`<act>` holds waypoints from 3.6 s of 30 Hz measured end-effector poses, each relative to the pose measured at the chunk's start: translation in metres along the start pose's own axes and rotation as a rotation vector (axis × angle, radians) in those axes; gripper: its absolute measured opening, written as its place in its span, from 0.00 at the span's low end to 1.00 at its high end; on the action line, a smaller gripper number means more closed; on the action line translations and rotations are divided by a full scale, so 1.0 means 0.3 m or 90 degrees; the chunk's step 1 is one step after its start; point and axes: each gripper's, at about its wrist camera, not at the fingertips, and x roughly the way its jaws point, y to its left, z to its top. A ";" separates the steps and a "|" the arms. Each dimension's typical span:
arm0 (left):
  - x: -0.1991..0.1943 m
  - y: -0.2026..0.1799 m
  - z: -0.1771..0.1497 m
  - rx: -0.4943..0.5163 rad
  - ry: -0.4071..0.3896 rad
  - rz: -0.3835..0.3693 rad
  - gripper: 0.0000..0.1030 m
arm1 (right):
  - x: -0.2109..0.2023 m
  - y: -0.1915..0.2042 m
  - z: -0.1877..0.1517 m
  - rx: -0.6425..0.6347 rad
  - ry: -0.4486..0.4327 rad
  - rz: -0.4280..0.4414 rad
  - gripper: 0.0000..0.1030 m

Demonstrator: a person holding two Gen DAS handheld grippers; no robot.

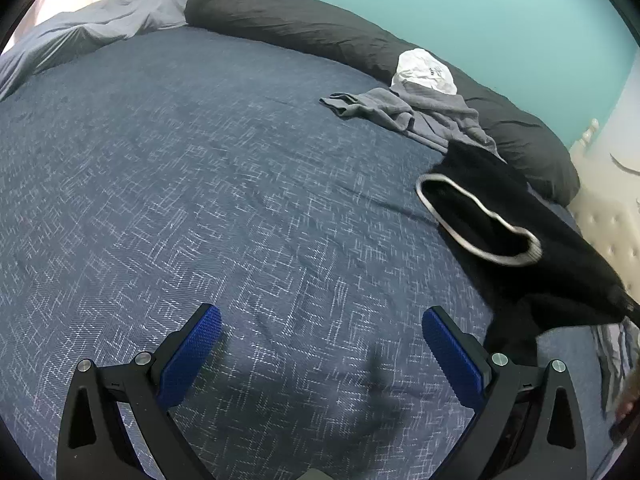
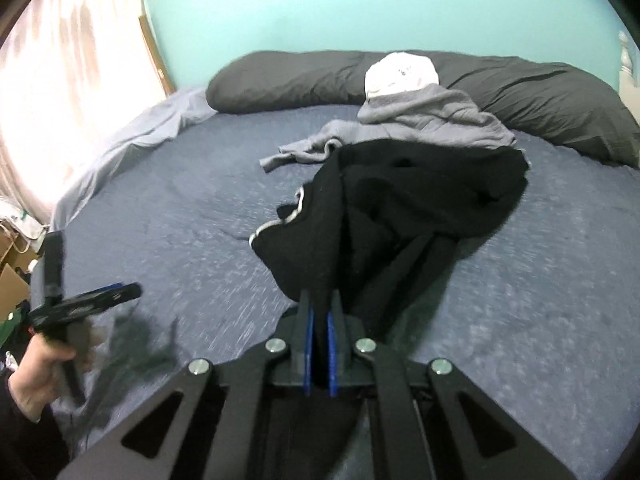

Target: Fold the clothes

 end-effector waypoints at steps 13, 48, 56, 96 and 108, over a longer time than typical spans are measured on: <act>0.014 -0.006 -0.006 0.005 0.007 -0.001 1.00 | -0.065 -0.280 -0.146 0.130 0.064 -0.101 0.06; 0.317 -0.316 0.209 0.187 0.067 -0.034 1.00 | 0.024 -0.025 -0.154 0.246 -0.049 -0.058 0.38; 0.420 -0.447 0.239 0.268 0.079 -0.044 0.99 | 0.098 -0.007 -0.161 0.247 -0.036 -0.063 0.39; 0.427 -0.563 0.263 0.311 0.058 -0.082 0.05 | 0.076 -0.044 -0.250 0.297 -0.035 -0.045 0.44; 0.311 -0.580 0.254 0.313 0.047 -0.109 0.05 | 0.207 0.027 -0.200 0.239 0.007 -0.127 0.68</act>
